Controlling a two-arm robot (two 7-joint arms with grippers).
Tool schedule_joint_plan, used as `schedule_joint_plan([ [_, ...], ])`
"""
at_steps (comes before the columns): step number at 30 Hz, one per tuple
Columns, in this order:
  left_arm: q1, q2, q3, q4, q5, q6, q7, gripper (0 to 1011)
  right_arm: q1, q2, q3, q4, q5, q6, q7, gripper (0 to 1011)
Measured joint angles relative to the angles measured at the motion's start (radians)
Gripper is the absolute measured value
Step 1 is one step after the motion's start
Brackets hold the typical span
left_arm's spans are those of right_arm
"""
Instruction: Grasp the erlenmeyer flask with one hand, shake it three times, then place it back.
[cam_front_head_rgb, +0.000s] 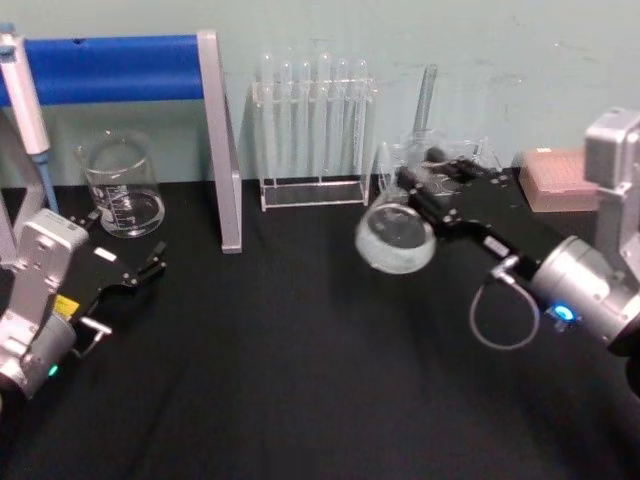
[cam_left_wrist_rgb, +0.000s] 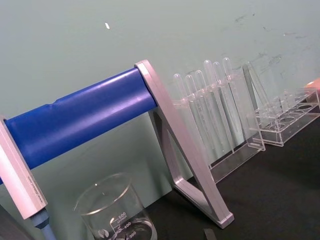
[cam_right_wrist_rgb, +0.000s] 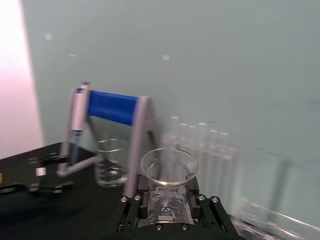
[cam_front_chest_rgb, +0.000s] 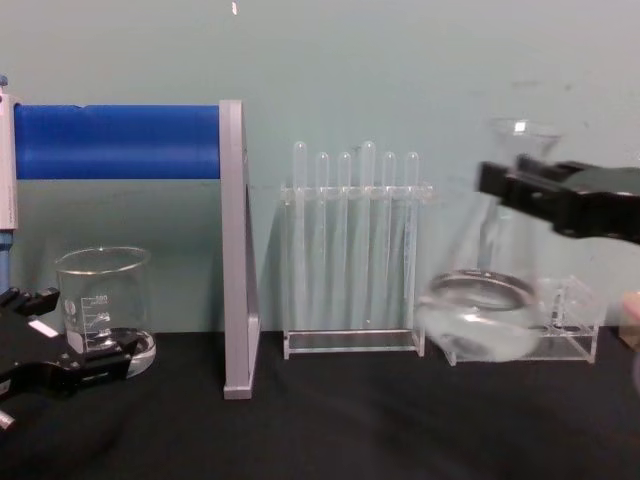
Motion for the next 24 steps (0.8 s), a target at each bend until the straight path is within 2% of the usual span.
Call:
schedule_joint_plan([
  [3,0.000,0.000,0.000,0.000,0.000,0.000,0.000,1001,-0.021,0.004,0.044,-0.004,-0.005,-0.001,-0.047,448],
  [7,0.000,0.000,0.000,0.000,0.000,0.000,0.000,1001,-0.043,0.005,0.085,-0.012,-0.015,-0.001,-0.086,448],
  [8,0.000,0.000,0.000,0.000,0.000,0.000,0.000,1001,-0.054,0.005,0.106,-0.017,-0.020,-0.001,-0.104,448],
  [15,0.000,0.000,0.000,0.000,0.000,0.000,0.000,1001,-0.099,0.000,0.185,-0.035,-0.039,0.006,-0.162,448],
  [20,0.000,0.000,0.000,0.000,0.000,0.000,0.000,1001,-0.110,-0.008,0.211,-0.037,-0.050,0.010,-0.174,448],
  [24,0.000,0.000,0.000,0.000,0.000,0.000,0.000,1001,-0.111,-0.013,0.219,-0.037,-0.055,0.014,-0.173,448],
])
